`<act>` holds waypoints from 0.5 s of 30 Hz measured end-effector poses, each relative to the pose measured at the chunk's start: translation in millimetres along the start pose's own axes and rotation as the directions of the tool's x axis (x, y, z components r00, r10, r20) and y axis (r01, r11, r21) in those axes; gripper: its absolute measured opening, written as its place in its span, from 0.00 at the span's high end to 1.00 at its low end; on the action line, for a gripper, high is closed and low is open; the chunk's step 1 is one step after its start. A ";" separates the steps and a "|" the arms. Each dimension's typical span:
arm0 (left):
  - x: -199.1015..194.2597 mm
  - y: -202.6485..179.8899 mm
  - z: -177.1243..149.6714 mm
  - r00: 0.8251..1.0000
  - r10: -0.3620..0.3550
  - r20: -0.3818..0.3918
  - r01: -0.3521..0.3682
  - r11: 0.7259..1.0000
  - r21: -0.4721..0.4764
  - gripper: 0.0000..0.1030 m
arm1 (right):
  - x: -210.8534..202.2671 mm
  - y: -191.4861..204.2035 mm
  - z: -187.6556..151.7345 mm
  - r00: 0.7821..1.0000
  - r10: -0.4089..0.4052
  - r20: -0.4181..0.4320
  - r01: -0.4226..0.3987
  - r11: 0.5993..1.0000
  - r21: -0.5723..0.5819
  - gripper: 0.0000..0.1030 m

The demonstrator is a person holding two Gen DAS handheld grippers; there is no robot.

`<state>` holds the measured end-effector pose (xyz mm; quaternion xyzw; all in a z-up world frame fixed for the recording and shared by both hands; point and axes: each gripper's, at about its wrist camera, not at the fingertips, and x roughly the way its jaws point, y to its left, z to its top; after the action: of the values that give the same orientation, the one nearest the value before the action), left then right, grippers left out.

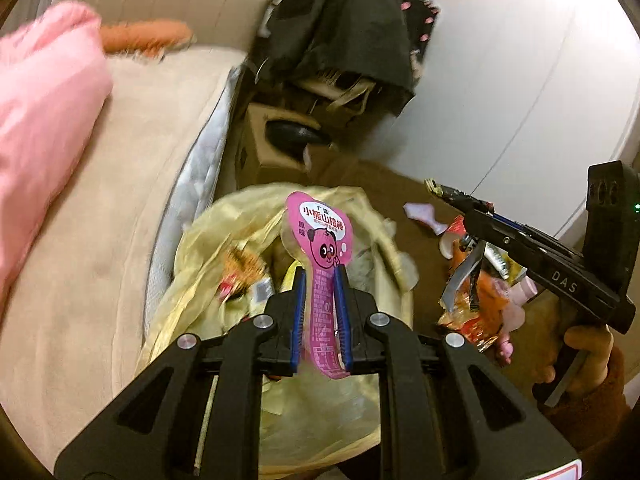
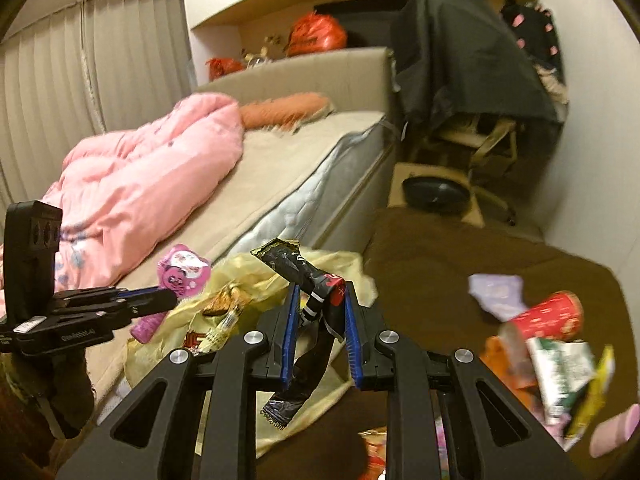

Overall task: Collect trash
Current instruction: 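Carry the pink card and black wrapper over the yellow trash bag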

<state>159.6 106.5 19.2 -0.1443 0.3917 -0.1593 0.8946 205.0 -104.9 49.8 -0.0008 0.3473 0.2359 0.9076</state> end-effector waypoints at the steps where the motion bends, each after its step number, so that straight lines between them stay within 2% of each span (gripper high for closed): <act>1: 5.3 5.9 -2.9 1.000 -0.005 -0.022 0.004 1.000 -0.017 0.87 | 7.3 2.6 -0.7 1.000 0.008 -0.015 -0.008 1.000 -0.005 0.80; 10: 49.7 34.8 -7.9 0.990 0.001 -0.139 -0.010 0.998 -0.066 0.87 | 66.8 25.2 1.3 0.992 0.055 -0.112 -0.063 0.996 -0.067 0.80; 15: 66.7 49.7 0.2 0.984 0.073 -0.160 -0.082 0.995 -0.054 0.87 | 88.9 27.5 -1.1 0.986 0.073 -0.149 -0.083 0.995 -0.059 0.80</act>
<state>211.1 125.1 -43.4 -0.1428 0.4713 -0.1235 0.8615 250.1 -42.6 -2.6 -0.0339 0.4048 0.2818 0.8692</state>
